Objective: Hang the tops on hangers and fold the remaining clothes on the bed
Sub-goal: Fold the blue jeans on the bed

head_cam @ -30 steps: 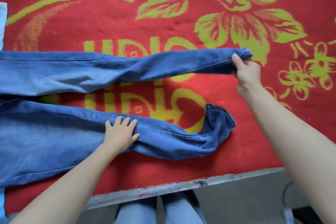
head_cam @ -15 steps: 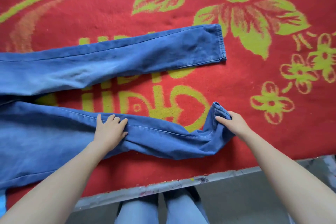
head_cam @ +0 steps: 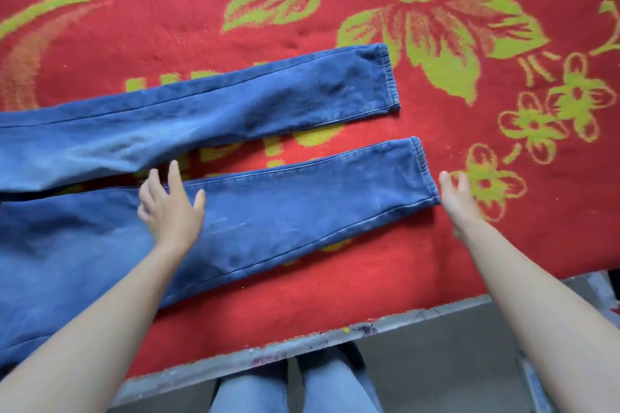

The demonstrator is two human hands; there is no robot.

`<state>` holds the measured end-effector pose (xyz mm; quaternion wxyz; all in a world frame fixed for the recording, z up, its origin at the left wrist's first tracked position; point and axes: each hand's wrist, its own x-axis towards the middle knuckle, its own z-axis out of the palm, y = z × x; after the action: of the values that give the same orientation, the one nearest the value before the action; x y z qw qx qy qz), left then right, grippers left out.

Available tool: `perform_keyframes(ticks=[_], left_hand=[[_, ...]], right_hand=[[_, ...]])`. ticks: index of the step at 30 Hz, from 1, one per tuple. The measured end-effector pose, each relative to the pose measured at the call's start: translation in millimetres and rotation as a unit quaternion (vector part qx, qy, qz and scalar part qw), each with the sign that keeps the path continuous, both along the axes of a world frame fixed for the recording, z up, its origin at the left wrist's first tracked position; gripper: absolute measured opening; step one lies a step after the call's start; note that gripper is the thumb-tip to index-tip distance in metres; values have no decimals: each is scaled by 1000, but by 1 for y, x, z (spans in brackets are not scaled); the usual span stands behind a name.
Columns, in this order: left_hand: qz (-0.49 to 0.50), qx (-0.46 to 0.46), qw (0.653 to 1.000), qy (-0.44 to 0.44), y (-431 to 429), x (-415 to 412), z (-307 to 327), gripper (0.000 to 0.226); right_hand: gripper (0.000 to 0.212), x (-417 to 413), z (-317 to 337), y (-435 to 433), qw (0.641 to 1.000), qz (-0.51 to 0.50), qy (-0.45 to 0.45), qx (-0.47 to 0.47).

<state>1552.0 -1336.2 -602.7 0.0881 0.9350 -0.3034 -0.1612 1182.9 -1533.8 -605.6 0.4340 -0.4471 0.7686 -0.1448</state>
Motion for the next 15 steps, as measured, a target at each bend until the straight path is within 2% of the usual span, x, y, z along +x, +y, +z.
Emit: perform_keyframes(ticks=[4,6,8,10,14,15], left_hand=[[-98,30,995,0,44,-43,-21,75],[-162,64,985,1,69,-62,-32,83],[-210,121,970,18,88,-73,-42,92],[-229,165,959,18,100,-78,-49,97],[-215,213,953,32,106,-69,-48,91],[-223,217,950,29,106,-65,-47,89]], right_hand=[[76,-4,-19,35,996,54,-6,64],[79,-4,-24,39,996,36,-25,79],[75,-1,-26,36,995,-30,-43,88],[62,1,-28,29,989,-88,-58,104],[12,5,-25,21,987,-107,-40,112],[16,5,-24,19,987,-122,-47,94]])
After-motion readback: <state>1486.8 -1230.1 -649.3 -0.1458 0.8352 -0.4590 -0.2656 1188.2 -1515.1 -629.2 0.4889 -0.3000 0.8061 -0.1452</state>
